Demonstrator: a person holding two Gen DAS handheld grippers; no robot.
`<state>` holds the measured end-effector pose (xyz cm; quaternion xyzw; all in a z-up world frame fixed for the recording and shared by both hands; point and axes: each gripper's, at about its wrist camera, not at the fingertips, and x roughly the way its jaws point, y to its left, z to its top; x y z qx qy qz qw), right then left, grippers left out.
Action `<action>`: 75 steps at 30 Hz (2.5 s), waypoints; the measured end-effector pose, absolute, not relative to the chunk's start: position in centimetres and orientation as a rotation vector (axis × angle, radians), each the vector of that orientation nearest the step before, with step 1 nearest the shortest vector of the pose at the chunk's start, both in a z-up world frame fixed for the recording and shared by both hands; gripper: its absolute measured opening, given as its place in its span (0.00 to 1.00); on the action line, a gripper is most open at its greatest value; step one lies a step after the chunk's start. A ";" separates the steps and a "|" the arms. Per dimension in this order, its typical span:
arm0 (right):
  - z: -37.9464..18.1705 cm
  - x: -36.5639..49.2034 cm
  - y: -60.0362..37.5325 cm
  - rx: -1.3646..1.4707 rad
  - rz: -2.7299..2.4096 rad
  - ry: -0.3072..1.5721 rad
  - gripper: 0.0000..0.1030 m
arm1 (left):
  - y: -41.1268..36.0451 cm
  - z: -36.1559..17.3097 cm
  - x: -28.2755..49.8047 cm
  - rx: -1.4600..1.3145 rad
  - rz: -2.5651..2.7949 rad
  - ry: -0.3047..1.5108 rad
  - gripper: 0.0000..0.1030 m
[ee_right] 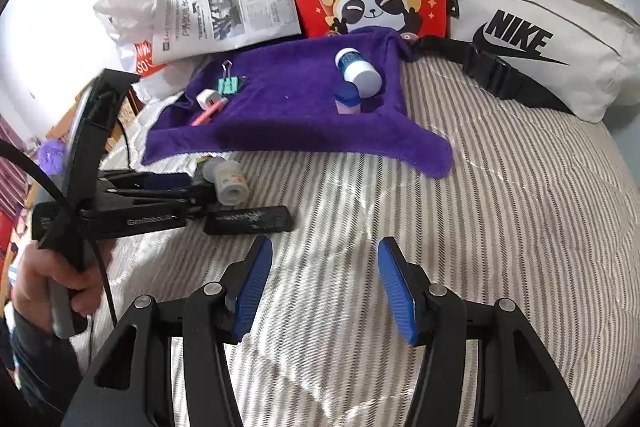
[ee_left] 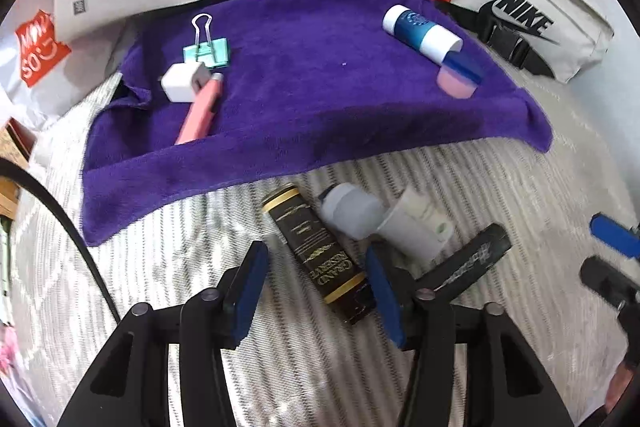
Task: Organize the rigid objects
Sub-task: 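Move the left tool to the black Grand Reserve box and close on it, then close the right tool on the black Horizon case while the left tool holds the box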
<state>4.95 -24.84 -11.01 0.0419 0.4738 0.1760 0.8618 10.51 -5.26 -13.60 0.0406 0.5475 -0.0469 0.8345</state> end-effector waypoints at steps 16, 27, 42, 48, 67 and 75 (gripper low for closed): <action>-12.1 5.3 -24.3 0.096 0.406 1.013 0.53 | -3.3 -13.3 10.3 0.040 -0.088 1.120 0.23; -13.2 5.6 -22.1 0.055 0.472 1.030 0.53 | -3.3 -13.6 11.0 0.059 -0.110 1.107 0.23; -14.4 9.2 -17.1 -0.307 0.610 1.022 0.73 | -0.3 -13.4 8.0 0.033 -0.163 1.083 0.23; -14.7 10.3 -16.4 -0.338 0.722 0.996 0.80 | 0.1 -13.3 7.8 0.020 -0.185 1.073 0.23; -13.4 7.2 -12.1 -0.439 0.853 0.986 0.30 | 1.1 -13.3 7.9 -0.055 -0.232 1.071 0.23; -13.0 6.5 -15.8 -0.369 0.680 1.030 0.21 | 1.4 -13.1 7.0 -0.012 -0.206 1.069 0.23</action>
